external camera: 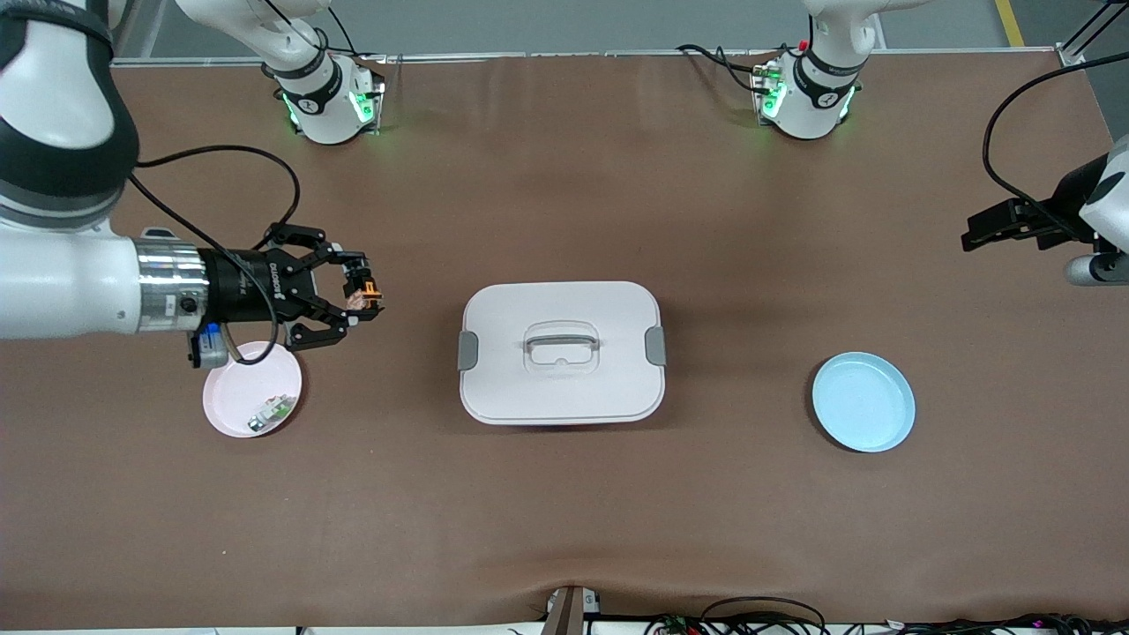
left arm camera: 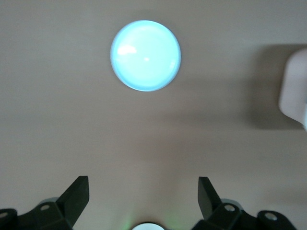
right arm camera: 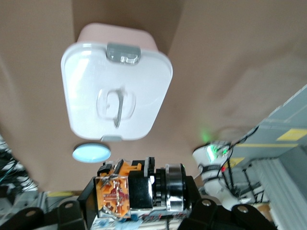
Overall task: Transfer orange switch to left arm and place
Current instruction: 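Lift the switch with the right gripper and carry it past the box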
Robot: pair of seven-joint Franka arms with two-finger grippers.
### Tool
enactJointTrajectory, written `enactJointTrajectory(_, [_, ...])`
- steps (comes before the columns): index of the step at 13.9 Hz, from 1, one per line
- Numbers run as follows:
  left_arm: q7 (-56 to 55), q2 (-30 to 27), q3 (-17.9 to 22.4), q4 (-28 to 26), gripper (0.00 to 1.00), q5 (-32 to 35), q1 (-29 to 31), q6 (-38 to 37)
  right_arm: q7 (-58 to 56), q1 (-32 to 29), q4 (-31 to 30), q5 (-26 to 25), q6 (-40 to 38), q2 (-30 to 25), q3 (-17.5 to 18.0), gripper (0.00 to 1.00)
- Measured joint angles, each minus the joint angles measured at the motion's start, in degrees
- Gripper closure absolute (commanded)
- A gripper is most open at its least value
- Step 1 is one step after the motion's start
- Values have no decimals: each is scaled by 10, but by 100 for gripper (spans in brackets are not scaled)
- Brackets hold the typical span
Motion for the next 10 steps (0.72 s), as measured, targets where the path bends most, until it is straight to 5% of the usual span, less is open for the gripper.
enactJointTrajectory(10, [93, -44, 3, -83, 0, -256, 49, 3, 236, 61, 107, 32, 28, -23, 6, 100])
